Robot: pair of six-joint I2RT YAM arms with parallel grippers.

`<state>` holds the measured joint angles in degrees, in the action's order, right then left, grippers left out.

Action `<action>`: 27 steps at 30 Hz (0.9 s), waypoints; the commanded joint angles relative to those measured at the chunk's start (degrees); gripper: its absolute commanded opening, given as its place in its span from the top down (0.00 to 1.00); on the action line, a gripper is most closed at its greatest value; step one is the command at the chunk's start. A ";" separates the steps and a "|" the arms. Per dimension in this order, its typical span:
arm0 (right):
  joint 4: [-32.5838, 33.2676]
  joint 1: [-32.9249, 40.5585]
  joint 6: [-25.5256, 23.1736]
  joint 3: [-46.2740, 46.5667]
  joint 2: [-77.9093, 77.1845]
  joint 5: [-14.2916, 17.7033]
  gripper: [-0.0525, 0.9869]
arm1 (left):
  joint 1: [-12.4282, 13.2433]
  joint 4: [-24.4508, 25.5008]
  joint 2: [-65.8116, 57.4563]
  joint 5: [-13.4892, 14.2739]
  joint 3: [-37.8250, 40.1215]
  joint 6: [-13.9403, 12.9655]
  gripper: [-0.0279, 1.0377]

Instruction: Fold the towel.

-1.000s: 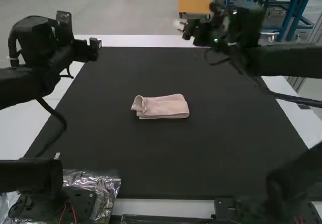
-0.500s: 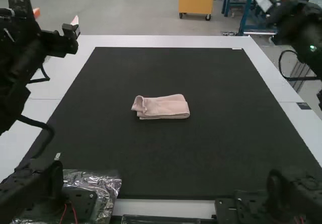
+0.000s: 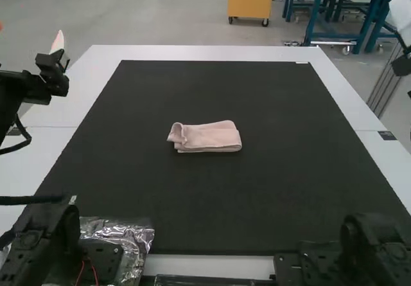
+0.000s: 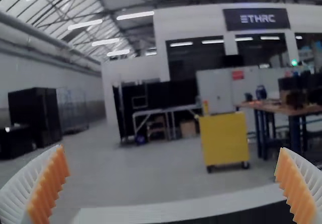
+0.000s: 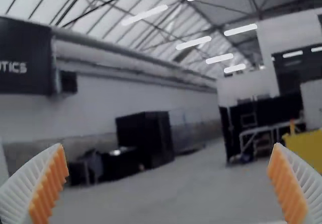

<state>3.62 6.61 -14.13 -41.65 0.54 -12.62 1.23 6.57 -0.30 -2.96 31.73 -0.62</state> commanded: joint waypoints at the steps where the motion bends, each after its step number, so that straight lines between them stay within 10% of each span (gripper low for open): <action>1: -4.58 -0.64 10.70 6.67 -0.36 5.33 0.07 | 0.26 -4.37 0.30 -1.70 -5.18 -2.10 0.06; 4: -10.47 -0.64 10.53 15.98 -0.36 12.80 0.07 | 0.26 -11.93 0.30 -2.75 -13.00 -5.53 0.06; 12: -18.56 -0.64 21.86 35.06 -0.36 17.46 0.07 | 0.00 -25.99 0.30 -2.93 -24.87 -0.34 0.06; 20: -16.36 -0.72 23.53 41.56 -0.36 27.83 0.07 | 0.35 -20.02 0.30 0.24 -31.46 0.27 0.06; 23: -9.95 -0.90 22.13 41.65 -0.36 27.74 0.07 | 0.08 -12.90 0.30 7.27 -31.73 -0.61 0.06; 27: -6.08 -0.90 22.39 41.65 -0.45 25.37 0.07 | 0.35 -7.71 0.30 7.36 -31.73 3.00 0.06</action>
<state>-2.44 6.48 7.97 -0.32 0.45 12.88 1.23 -2.90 -0.45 1.52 0.32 -0.32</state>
